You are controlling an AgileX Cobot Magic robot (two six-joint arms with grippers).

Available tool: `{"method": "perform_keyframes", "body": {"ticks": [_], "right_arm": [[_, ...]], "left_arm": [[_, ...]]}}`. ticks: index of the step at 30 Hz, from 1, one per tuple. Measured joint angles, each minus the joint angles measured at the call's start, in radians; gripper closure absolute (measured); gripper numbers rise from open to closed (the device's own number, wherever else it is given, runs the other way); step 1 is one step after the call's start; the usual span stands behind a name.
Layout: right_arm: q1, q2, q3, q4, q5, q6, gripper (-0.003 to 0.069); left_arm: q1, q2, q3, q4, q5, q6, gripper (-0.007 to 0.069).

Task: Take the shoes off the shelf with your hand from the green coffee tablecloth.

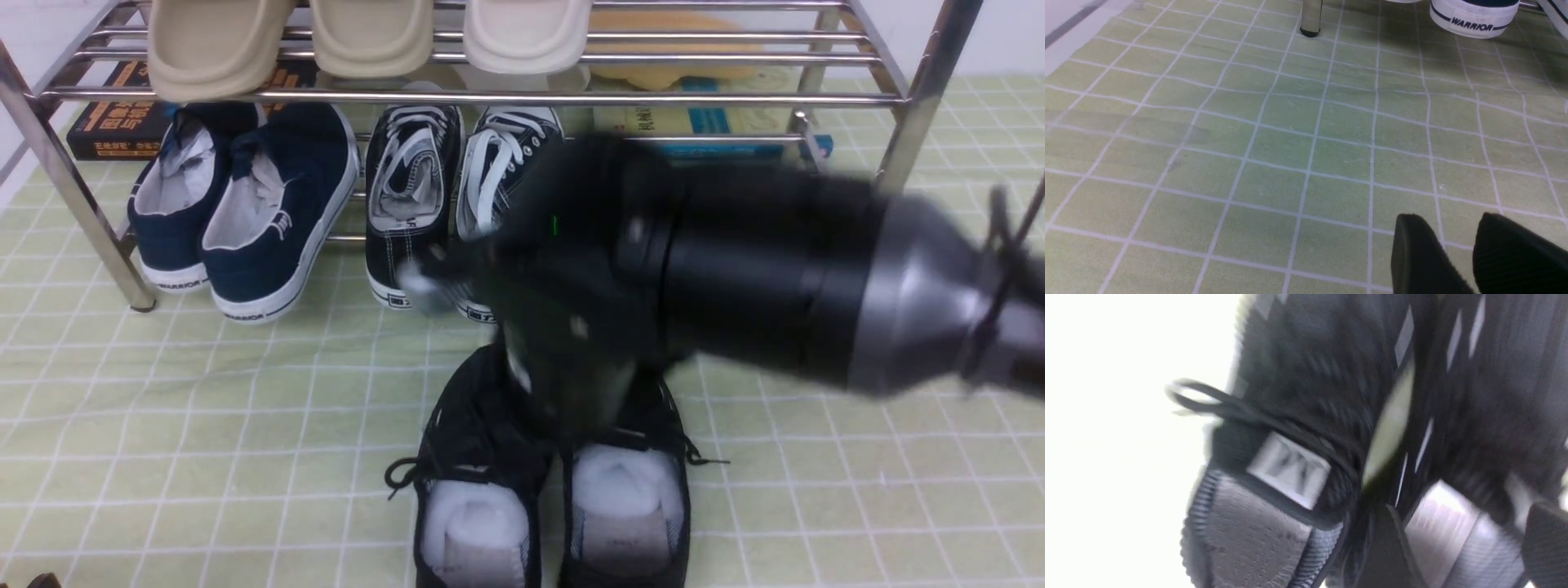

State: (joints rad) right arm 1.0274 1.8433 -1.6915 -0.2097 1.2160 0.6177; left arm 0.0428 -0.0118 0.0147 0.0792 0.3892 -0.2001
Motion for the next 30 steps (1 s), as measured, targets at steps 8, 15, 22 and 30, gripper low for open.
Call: {"method": "perform_keyframes", "body": {"ticks": [8, 15, 22, 30], "right_arm": [[-0.061, -0.144, -0.088, 0.029, 0.016, -0.279, 0.0535], [-0.135, -0.448, -0.027, 0.043, 0.033, -0.296, 0.0673], [-0.138, -0.800, 0.201, 0.023, 0.034, -0.296, 0.0673], [-0.138, -1.169, 0.768, 0.023, -0.467, -0.285, 0.0672]], "left_arm": [[0.000, 0.000, 0.000, 0.000, 0.000, 0.001, 0.0385], [0.000, 0.000, 0.000, 0.000, 0.000, 0.001, 0.0385], [0.000, 0.000, 0.000, 0.000, 0.000, 0.001, 0.0385], [0.000, 0.000, 0.000, 0.000, 0.000, 0.001, 0.0385]]}}
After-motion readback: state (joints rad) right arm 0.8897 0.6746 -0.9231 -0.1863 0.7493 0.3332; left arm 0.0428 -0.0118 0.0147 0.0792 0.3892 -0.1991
